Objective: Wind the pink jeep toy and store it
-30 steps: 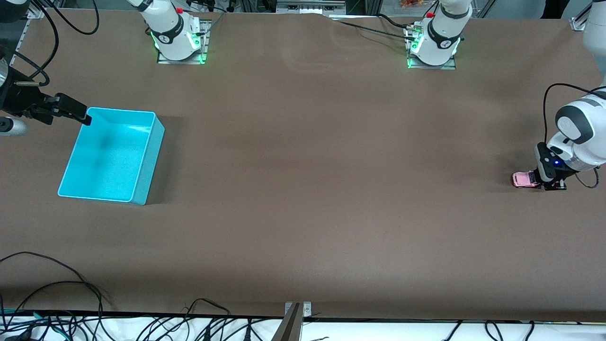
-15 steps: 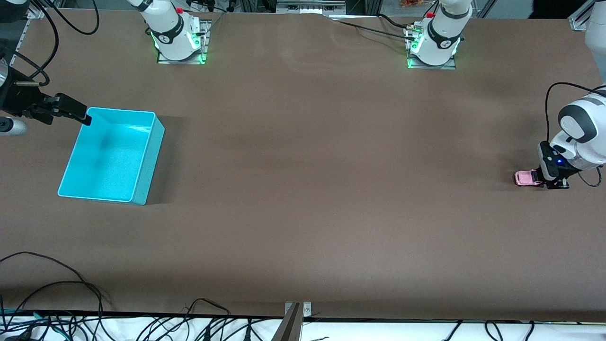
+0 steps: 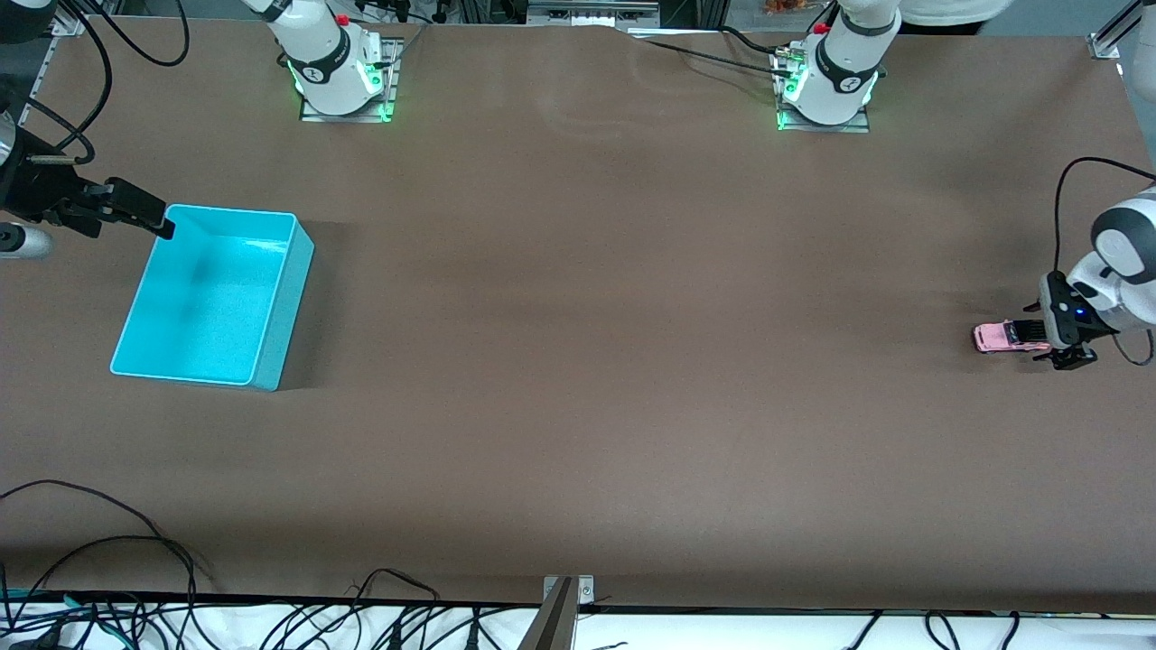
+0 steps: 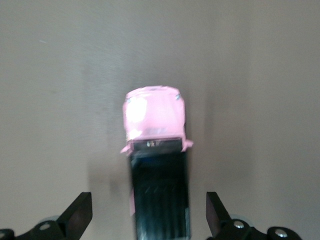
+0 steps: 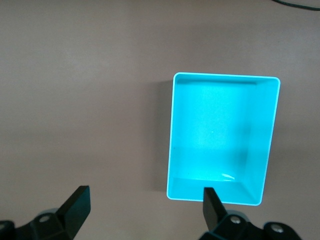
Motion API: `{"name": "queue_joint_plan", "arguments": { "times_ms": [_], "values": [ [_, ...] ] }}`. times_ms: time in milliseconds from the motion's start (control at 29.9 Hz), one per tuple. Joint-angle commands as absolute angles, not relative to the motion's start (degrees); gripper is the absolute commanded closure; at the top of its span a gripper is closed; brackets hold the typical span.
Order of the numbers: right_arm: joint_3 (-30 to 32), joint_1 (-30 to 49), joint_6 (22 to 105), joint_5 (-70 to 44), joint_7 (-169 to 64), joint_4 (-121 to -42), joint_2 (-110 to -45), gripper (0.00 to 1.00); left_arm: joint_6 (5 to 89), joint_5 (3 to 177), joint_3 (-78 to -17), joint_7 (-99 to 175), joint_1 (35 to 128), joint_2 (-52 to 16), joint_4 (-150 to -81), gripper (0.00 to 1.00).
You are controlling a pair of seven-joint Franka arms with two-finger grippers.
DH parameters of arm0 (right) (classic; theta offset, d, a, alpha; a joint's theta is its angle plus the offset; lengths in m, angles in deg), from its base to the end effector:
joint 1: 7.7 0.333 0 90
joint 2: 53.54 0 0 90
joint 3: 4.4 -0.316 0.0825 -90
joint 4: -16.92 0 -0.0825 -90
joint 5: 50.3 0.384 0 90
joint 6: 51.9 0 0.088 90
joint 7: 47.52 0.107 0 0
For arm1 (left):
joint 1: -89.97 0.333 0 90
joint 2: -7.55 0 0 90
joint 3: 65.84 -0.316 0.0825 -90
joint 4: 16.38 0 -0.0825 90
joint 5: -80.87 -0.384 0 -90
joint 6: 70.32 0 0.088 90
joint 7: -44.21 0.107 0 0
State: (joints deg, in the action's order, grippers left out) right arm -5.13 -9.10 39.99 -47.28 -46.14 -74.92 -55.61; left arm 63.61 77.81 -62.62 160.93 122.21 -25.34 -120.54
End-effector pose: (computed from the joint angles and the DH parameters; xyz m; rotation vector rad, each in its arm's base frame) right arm 0.5668 -0.0013 0.5921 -3.0877 0.0594 0.0549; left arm 0.5625 0.3157 0.2176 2.1980 -2.1756 -0.0342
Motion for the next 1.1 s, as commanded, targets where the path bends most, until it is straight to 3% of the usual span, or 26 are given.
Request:
{"name": "queue_joint_plan", "arguments": {
  "times_ms": [0, 334, 1068],
  "values": [
    [-5.01, -9.11, 39.15, -48.01, -46.82, -74.14, -55.73, 0.0, 55.55, 79.11, -62.42, 158.74, 121.79, -25.85, -113.68, 0.0],
    [-5.01, -9.11, 39.15, -48.01, -46.82, -74.14, -55.73, 0.0, 50.62, 79.2, -61.71, 146.53, 118.72, -25.85, -107.17, 0.0],
    [-5.01, -9.11, 39.15, -48.01, -46.82, -74.14, -55.73, 0.0, 45.61, 78.32, -50.29, 116.64, 117.66, -19.88, -106.12, 0.0]
  ]
}}
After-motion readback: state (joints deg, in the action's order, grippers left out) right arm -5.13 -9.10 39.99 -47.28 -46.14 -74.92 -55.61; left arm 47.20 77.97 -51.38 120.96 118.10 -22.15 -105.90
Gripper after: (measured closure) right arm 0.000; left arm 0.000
